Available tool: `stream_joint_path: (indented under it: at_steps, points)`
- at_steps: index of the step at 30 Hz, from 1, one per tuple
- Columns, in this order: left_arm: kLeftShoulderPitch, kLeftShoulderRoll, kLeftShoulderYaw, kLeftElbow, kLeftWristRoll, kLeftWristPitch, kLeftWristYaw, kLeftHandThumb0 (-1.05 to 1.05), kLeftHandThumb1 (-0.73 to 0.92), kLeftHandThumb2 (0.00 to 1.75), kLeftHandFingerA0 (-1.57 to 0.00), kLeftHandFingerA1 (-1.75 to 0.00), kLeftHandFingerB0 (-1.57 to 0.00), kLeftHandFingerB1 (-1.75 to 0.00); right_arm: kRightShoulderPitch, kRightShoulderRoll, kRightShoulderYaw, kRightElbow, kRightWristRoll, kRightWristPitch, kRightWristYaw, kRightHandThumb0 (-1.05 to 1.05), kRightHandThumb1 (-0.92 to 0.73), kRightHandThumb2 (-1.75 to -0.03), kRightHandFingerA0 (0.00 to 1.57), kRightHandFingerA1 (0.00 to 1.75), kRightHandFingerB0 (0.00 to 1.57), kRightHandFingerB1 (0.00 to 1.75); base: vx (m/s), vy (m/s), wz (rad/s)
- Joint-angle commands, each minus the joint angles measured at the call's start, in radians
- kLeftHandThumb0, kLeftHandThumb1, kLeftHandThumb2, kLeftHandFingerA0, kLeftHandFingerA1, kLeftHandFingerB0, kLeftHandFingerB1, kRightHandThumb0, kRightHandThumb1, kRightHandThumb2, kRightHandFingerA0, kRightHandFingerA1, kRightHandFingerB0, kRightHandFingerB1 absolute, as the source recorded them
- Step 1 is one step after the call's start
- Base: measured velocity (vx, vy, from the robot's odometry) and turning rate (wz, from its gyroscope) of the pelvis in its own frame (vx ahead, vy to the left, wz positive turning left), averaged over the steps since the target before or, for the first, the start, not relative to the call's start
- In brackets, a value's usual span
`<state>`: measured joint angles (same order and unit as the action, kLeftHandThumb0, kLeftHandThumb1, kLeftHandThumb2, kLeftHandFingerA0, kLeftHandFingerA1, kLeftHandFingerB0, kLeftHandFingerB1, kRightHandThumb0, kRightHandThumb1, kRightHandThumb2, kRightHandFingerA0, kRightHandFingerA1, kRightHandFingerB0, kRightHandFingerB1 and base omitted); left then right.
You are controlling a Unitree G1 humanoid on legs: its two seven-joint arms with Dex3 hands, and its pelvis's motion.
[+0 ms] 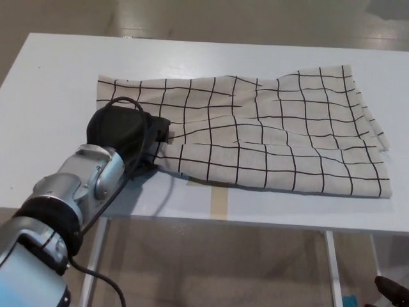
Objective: Use the left hand to fold a white towel with checkered patterns in half.
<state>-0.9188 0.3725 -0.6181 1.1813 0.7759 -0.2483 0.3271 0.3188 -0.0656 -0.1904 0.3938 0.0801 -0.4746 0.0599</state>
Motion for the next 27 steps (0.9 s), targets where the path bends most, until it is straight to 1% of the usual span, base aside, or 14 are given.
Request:
stream_joint_path:
  at_steps: [1,6,7,9,11,15,16,17,21,22,26,27]
  points:
    - [0.021,0.075,0.022,0.003,-0.009,-0.068,0.02,-0.34,0.52,0.84,-1.11,-1.41,-0.91,-1.3,0.001,-0.01,-0.011,0.016,0.013,-0.005,0.01,-0.43,-0.72,-0.61,0.43,0.6,0.45,0.5,0.0,0.0,0.0]
    - [-0.033,0.157,-0.002,0.003,0.045,-0.092,0.09,-0.35,0.5,0.82,-1.11,-1.41,-0.91,-1.3,-0.006,-0.01,-0.012,0.009,0.009,0.005,0.009,-0.43,-0.72,-0.61,0.43,0.6,0.46,0.49,0.0,0.0,0.0]
    - [-0.052,0.189,-0.019,0.001,0.071,-0.106,0.117,-0.35,0.5,0.82,-1.11,-1.42,-0.91,-1.3,-0.005,-0.01,-0.01,0.005,0.004,0.007,0.008,-0.43,-0.72,-0.61,0.43,0.6,0.46,0.49,0.0,0.0,0.0]
    - [-0.077,0.216,-0.055,0.005,0.115,-0.097,0.155,-0.35,0.5,0.82,-1.11,-1.42,-0.91,-1.3,-0.008,-0.013,-0.011,0.012,0.002,0.004,0.009,-0.42,-0.72,-0.61,0.43,0.6,0.46,0.49,0.0,0.0,0.0]
    - [-0.121,0.267,-0.132,0.006,0.203,-0.058,0.178,-0.35,0.49,0.81,-1.11,-1.42,-0.92,-1.31,-0.003,-0.011,-0.011,0.021,0.002,0.004,0.01,-0.42,-0.72,-0.61,0.43,0.6,0.47,0.5,0.0,0.0,0.0]
    - [-0.166,0.304,-0.197,0.018,0.253,-0.047,0.222,-0.36,0.46,0.8,-1.11,-1.42,-0.94,-1.32,0.002,-0.007,-0.01,0.007,-0.002,0.013,0.002,-0.42,-0.72,-0.62,0.42,0.6,0.47,0.5,0.0,0.0,0.0]
    - [-0.195,0.335,-0.228,0.02,0.283,-0.057,0.246,-0.34,0.47,0.8,-1.12,-1.42,-0.95,-1.32,0.006,-0.007,-0.008,-0.001,-0.006,0.018,0.0,-0.43,-0.73,-0.62,0.42,0.59,0.48,0.5,0.0,0.0,0.0]
    - [-0.209,0.351,-0.245,0.021,0.297,-0.059,0.266,-0.25,0.65,0.58,-0.8,-1.75,-0.63,-1.71,0.007,-0.008,-0.007,-0.006,-0.005,0.021,0.002,-0.43,-0.73,-0.62,0.42,0.59,0.48,0.49,0.0,0.0,0.0]
    - [-0.239,0.377,-0.273,0.021,0.31,-0.079,0.289,-0.24,0.64,0.57,-0.79,-1.75,-0.63,-1.71,0.003,-0.012,-0.01,-0.006,0.0,0.025,0.009,-0.43,-0.74,-0.62,0.42,0.59,0.48,0.49,0.0,0.0,0.0]
    - [-0.257,0.378,-0.285,0.027,0.32,-0.072,0.304,-0.24,0.65,0.55,-0.76,-1.75,-0.65,-1.69,0.004,-0.012,-0.011,-0.011,0.002,0.027,0.009,-0.42,-0.74,-0.62,0.43,0.59,0.49,0.49,0.0,0.0,0.0]
    - [-0.29,0.363,-0.302,0.036,0.335,-0.04,0.303,-0.27,0.63,0.56,-0.77,-1.75,-0.65,-1.68,0.002,-0.011,-0.012,-0.007,0.002,0.026,0.008,-0.41,-0.75,-0.62,0.44,0.6,0.5,0.5,0.0,0.0,0.0]
    - [-0.308,0.348,-0.302,0.033,0.337,-0.029,0.295,-0.32,0.59,0.57,-0.8,-1.75,-0.65,-1.68,0.001,-0.012,-0.013,-0.003,0.003,0.028,0.008,-0.42,-0.75,-0.63,0.45,0.6,0.52,0.5,0.0,0.0,0.0]
